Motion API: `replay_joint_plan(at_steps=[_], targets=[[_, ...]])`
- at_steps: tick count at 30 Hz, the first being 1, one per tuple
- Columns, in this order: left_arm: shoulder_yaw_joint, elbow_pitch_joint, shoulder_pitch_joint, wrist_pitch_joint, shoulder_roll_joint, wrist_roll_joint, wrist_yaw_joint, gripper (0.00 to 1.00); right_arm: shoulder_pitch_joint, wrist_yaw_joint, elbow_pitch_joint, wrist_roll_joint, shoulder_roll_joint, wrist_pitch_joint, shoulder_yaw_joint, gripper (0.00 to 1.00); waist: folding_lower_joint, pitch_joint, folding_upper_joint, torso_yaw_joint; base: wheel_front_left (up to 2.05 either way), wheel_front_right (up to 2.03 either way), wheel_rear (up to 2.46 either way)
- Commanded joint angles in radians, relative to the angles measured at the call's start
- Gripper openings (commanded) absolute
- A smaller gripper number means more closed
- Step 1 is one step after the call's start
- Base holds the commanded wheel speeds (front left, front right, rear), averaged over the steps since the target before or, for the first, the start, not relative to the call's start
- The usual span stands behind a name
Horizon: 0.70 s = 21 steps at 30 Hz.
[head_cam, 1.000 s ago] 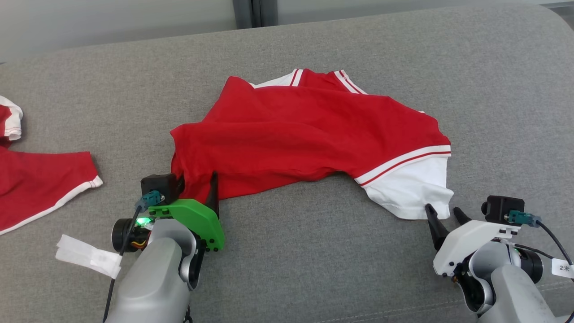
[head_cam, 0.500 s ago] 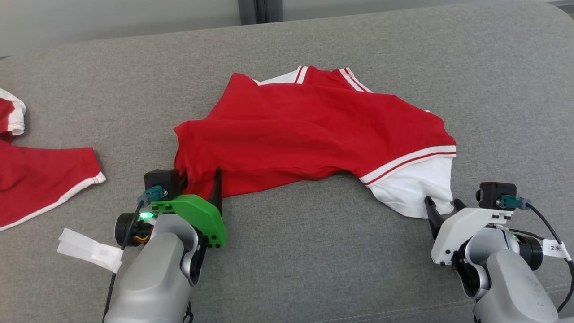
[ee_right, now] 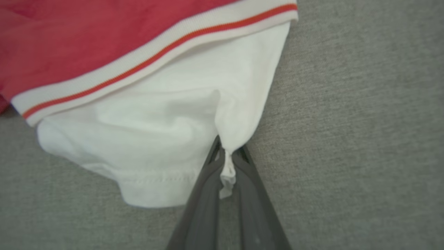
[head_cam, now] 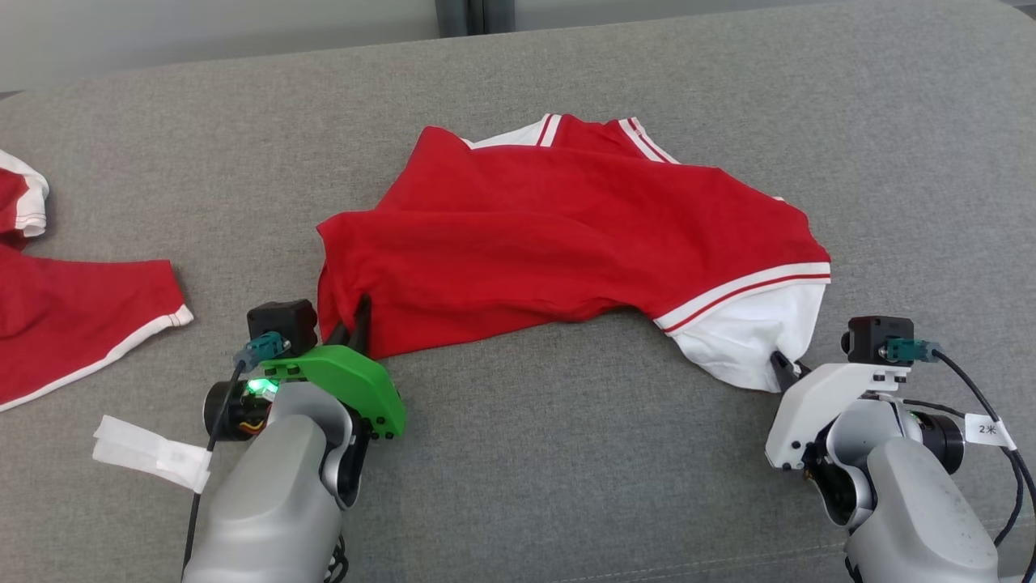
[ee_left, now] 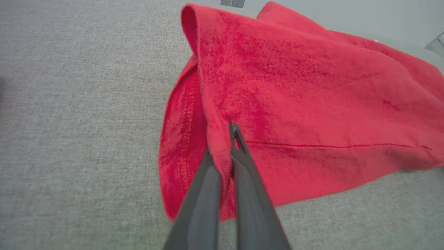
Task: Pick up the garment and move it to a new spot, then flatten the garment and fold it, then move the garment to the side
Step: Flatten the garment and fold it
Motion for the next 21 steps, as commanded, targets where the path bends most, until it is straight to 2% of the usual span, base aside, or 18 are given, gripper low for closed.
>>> replay_joint_plan(at_steps=[1, 9, 15, 21], targets=[[0.005, -0.010, -0.010, -0.007, 0.008, -0.014, -0.009, 0.00, 0.024, 0.004, 0.028, 0.013, 0.015, 0.015, 0.014, 0.00, 0.0000, -0.001, 0.0000, 0.003, 0.00, 0.00, 0.00], [0.042, -0.149, 0.040, -0.022, 0.015, -0.025, -0.035, 0.00, 0.035, 0.003, -0.119, 0.112, 0.007, -0.098, 0.004, 0.00, 0.0000, -0.016, 0.0000, 0.018, 0.00, 0.00, 0.00], [0.089, -0.338, 0.087, -0.022, 0.010, -0.057, -0.052, 0.00, 0.056, 0.003, -0.329, 0.195, 0.007, -0.166, 0.002, 0.00, 0.0000, -0.028, 0.0000, 0.017, 0.00, 0.00, 0.00], [0.093, -0.497, 0.083, -0.014, 0.006, -0.103, -0.067, 0.00, 0.037, 0.003, -0.528, 0.217, 0.007, -0.181, -0.017, 0.00, 0.0000, -0.050, 0.0000, 0.007, 0.00, 0.00, 0.00]])
